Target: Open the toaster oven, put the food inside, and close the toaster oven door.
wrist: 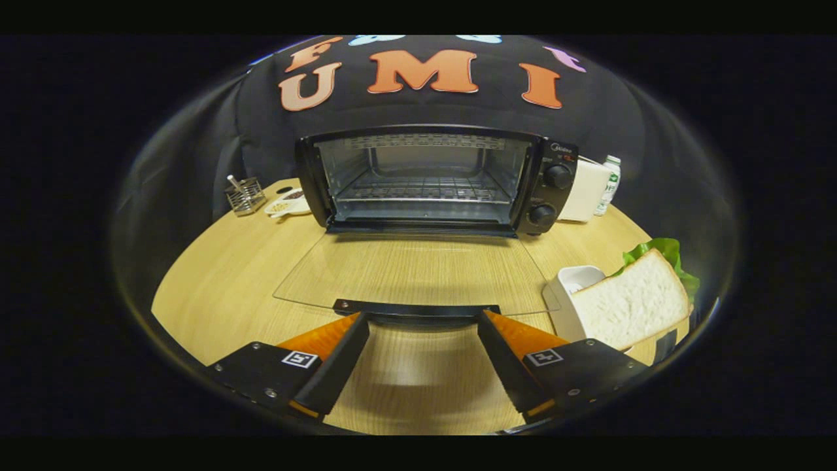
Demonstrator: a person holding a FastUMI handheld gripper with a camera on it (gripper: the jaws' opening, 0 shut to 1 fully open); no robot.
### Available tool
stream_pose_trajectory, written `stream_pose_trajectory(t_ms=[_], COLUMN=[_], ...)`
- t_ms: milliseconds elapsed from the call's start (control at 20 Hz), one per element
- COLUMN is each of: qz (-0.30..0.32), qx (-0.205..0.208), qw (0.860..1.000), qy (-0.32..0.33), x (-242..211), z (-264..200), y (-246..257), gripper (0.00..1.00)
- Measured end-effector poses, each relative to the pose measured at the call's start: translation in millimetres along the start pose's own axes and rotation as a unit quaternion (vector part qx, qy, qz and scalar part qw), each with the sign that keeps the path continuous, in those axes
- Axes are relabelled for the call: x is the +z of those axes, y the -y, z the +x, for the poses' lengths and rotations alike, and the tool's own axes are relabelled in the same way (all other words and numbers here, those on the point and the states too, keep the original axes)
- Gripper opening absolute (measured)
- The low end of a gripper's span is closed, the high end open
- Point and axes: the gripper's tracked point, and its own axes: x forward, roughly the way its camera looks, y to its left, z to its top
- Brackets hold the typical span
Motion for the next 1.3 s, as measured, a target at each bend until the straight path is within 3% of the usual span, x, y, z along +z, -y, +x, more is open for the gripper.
stream_pose_trajectory(t_ms=[200, 450, 900, 1300], qz=[-0.011, 0.019, 0.038, 0.056], qx=[0.028, 0.114, 0.1, 0.11], qw=[0.999, 0.991, 0.982, 0.977], qy=[0.012, -0.061, -0.157, -0.175], x=[21.7, -1.7, -30.1, 8.1], z=[-35.6, -75.0, -115.0, -73.6], y=[18.2, 47.5, 179.8, 221.6], gripper=[0.99, 0.99, 0.99, 0.99])
